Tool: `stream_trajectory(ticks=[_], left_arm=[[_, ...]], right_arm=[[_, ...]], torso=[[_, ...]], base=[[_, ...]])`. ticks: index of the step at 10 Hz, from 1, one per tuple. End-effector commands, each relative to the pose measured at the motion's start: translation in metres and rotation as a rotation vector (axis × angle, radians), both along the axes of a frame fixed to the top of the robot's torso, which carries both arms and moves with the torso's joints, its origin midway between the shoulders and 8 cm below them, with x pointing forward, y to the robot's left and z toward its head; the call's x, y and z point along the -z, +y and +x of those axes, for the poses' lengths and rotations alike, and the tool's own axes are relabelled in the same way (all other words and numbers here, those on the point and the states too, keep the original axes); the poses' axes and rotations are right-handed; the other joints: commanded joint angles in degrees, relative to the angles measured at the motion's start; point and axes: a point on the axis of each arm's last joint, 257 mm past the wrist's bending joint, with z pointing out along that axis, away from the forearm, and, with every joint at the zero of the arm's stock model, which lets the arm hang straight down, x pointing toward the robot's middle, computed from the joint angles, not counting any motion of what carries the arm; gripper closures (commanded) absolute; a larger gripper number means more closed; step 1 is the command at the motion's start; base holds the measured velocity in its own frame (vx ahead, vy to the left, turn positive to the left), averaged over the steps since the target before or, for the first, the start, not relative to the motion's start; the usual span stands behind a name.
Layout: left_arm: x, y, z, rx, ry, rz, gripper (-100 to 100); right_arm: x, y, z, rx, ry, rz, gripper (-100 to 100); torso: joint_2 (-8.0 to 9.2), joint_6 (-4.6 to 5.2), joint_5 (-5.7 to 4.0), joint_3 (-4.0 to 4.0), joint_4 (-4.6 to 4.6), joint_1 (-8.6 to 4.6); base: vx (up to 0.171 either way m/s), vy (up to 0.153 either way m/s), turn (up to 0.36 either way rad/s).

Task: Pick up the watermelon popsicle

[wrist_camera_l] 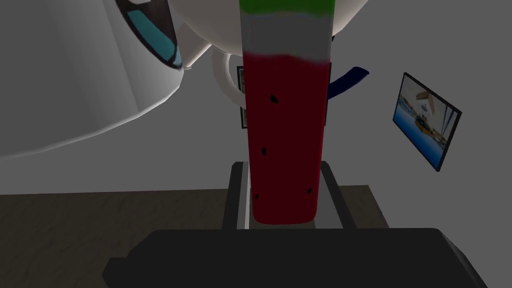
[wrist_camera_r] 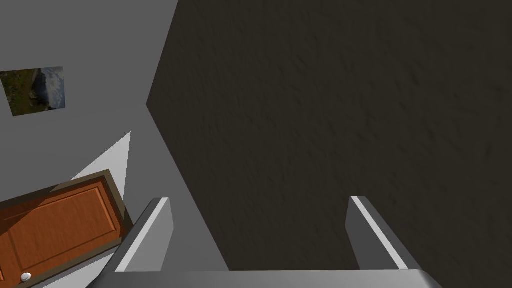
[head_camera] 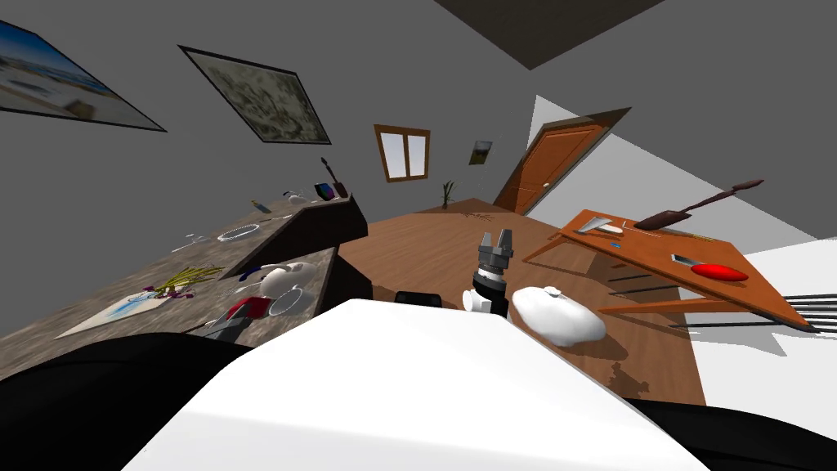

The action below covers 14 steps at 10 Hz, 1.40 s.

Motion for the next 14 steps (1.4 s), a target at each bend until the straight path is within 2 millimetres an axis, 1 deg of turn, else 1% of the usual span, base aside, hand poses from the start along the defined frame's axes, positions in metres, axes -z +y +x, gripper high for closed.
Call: stream_trajectory(ticks=[1, 2, 3, 4, 5, 6, 7, 8, 9, 10, 11, 12, 14], left_arm=[[-0.006, -0.001, 0.006, 0.013, -0.005, 0.01, 100], [0.007, -0.01, 0.033, 0.04, 0.003, -0.005, 100], [0.014, -0.014, 0.039, 0.052, 0.018, -0.017, 100], [0.003, -0.014, 0.051, 0.068, 0.007, 0.006, 100], [0.009, -0.024, 0.08, 0.099, 0.007, 0.002, 100], [0.009, -0.031, 0.094, 0.124, 0.012, 0.003, 100], [0.006, -0.042, 0.122, 0.155, -0.002, 0.012, 100], [0.011, -0.05, 0.132, 0.174, 0.008, 0.005, 100], [0.017, -0.055, 0.135, 0.185, 0.017, -0.006, 100], [0.01, -0.053, 0.142, 0.182, 0.014, 0.007, 100], [0.014, -0.07, 0.168, 0.216, 0.009, 0.001, 100], [0.017, -0.078, 0.178, 0.235, 0.017, -0.003, 100], [0.01, -0.079, 0.185, 0.236, 0.012, 0.008, 100]], right_arm=[[0.0, 0.0, 0.0, 0.0, 0.0, 0.0, 0], [0.0, 0.0, 0.0, 0.0, 0.0, 0.0, 0], [0.0, 0.0, 0.0, 0.0, 0.0, 0.0, 0], [0.0, 0.0, 0.0, 0.0, 0.0, 0.0, 0], [0.0, 0.0, 0.0, 0.0, 0.0, 0.0, 0], [0.0, 0.0, 0.0, 0.0, 0.0, 0.0, 0], [0.0, 0.0, 0.0, 0.0, 0.0, 0.0, 0], [0.0, 0.0, 0.0, 0.0, 0.0, 0.0, 0], [0.0, 0.0, 0.0, 0.0, 0.0, 0.0, 0], [0.0, 0.0, 0.0, 0.0, 0.0, 0.0, 0], [0.0, 0.0, 0.0, 0.0, 0.0, 0.0, 0], [0.0, 0.0, 0.0, 0.0, 0.0, 0.0, 0], [0.0, 0.0, 0.0, 0.0, 0.0, 0.0, 0]], torso=[[0.0, 0.0, 0.0, 0.0, 0.0, 0.0], [-0.04, 0.01, -0.01, -0.03, -0.02, -0.01], [0.04, -0.14, 0.07, 0.0, -0.03, 0.17], [0.13, -0.1, 0.14, 0.04, -0.03, 0.22], [0.08, -0.02, 0.16, 0.02, -0.03, 0.22], [0.14, -0.21, 0.19, 0.04, -0.04, 0.32], [0.14, -0.09, 0.17, 0.05, -0.03, 0.31], [0.22, -0.21, 0.23, 0.09, -0.03, 0.42], [0.22, -0.24, 0.33, 0.08, -0.05, 0.52], [0.11, -0.11, 0.43, 0.01, -0.09, 0.51], [-0.01, -0.03, 0.44, -0.06, -0.11, 0.49], [0.05, -0.23, 0.48, -0.04, -0.13, 0.61], [0.0, -0.05, 0.63, -0.08, -0.16, 0.7]], base=[[0.006, -0.005, -0.004], [-0.034, 0.045, 0.364], [-0.043, 0.043, 0.208], [-0.026, 0.016, -0.003], [-0.049, 0.046, 0.335], [-0.049, 0.037, 0.226], [-0.07, 0.063, 0.283], [-0.045, 0.049, 0.214], [-0.01, 0.02, 0.053], [0.001, 0.003, -0.022], [-0.03, 0.042, 0.347], [-0.034, 0.051, 0.189], [-0.013, 0.014, -0.003]])
